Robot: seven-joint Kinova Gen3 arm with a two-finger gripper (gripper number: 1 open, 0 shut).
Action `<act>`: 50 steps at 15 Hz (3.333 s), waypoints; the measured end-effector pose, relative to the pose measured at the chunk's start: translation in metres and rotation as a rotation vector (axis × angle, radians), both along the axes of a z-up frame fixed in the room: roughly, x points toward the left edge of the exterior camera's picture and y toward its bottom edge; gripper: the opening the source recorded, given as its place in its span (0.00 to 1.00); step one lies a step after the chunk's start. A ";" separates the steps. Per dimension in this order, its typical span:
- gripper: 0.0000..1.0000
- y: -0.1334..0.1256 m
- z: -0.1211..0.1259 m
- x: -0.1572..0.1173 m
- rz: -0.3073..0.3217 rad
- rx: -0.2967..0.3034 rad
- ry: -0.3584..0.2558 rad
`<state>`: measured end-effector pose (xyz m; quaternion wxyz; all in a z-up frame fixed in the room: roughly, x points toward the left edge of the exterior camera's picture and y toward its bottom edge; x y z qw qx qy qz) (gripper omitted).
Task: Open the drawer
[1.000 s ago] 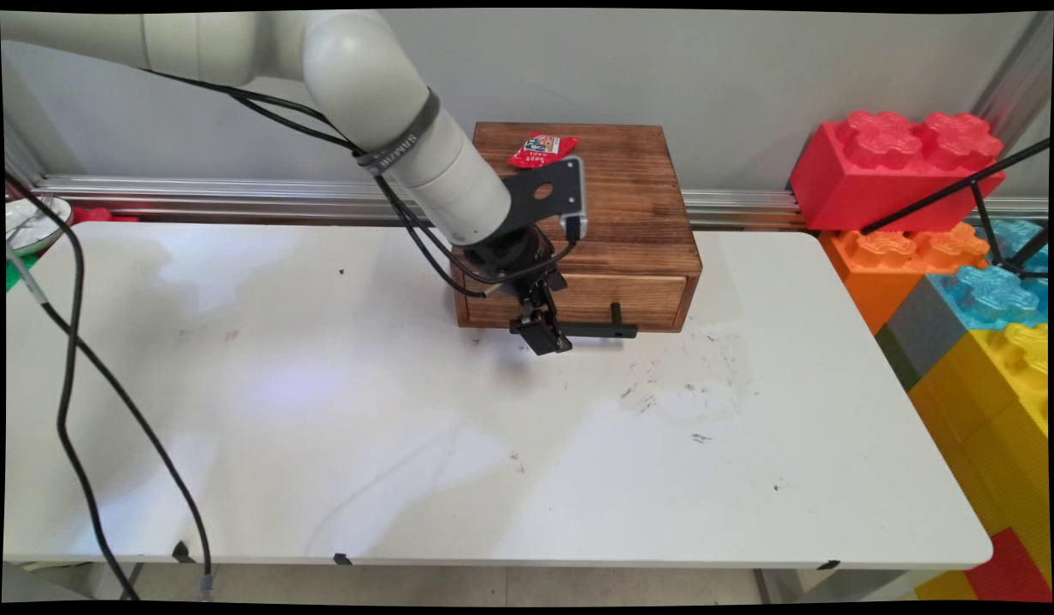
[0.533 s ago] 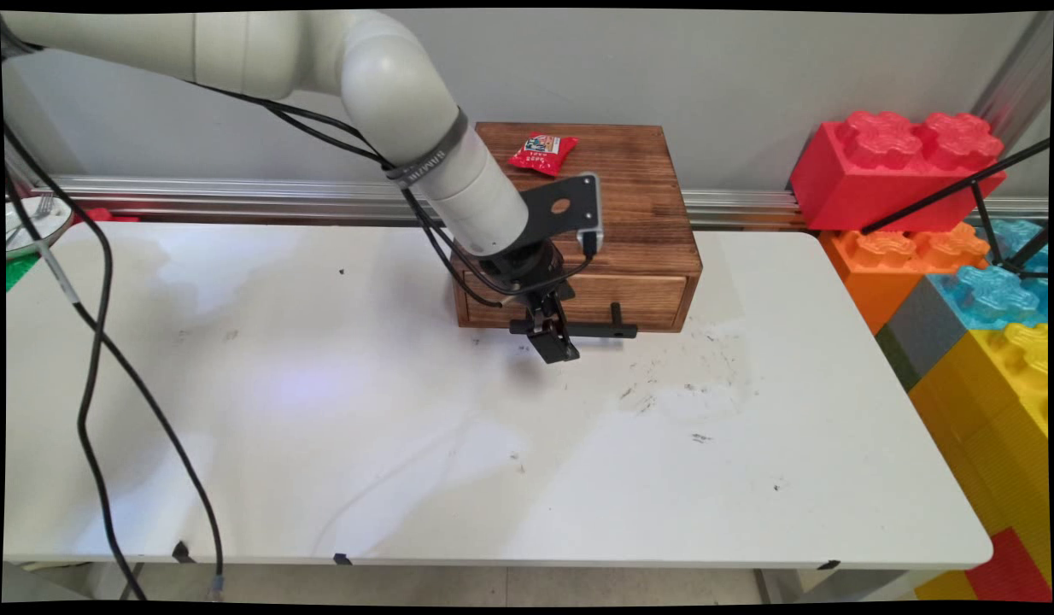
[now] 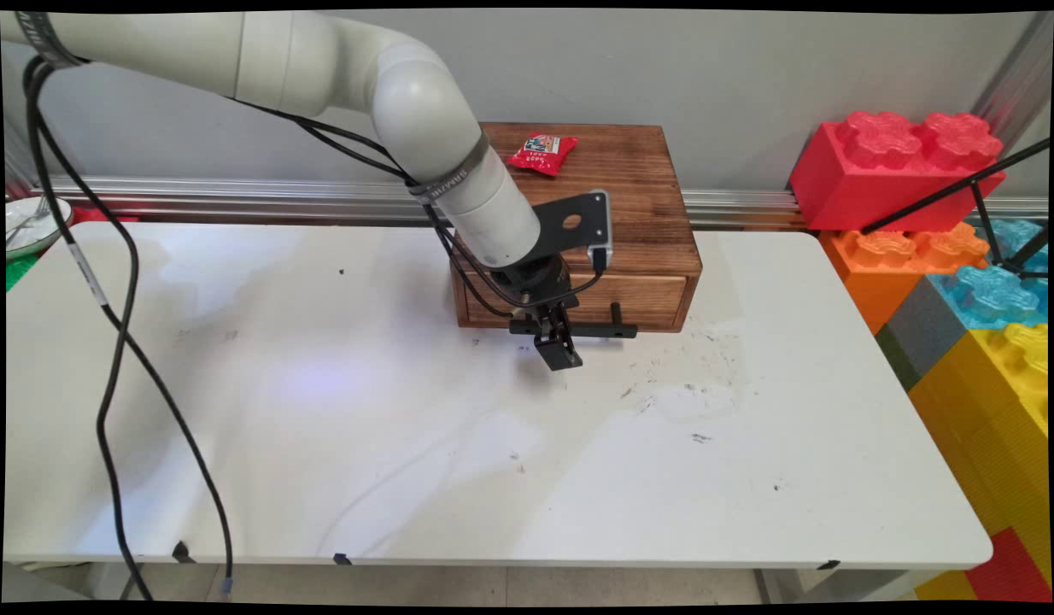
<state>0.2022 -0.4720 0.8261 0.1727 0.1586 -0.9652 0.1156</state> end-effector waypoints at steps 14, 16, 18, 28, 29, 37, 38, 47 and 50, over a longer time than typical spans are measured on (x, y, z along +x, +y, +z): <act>1.00 -0.013 -0.031 -0.012 -0.013 0.010 -0.028; 1.00 -0.015 -0.034 -0.014 -0.014 0.010 -0.028; 1.00 -0.017 -0.037 -0.016 -0.015 0.010 -0.028; 1.00 -0.019 -0.048 -0.019 -0.016 0.018 -0.022; 1.00 -0.019 -0.049 -0.019 -0.016 0.019 -0.020; 1.00 -0.003 -0.050 -0.026 -0.011 0.029 -0.003; 1.00 0.000 -0.050 -0.027 -0.011 0.030 -0.001; 1.00 0.036 -0.052 -0.036 -0.018 0.039 0.013; 1.00 0.050 -0.052 -0.040 -0.024 0.047 0.016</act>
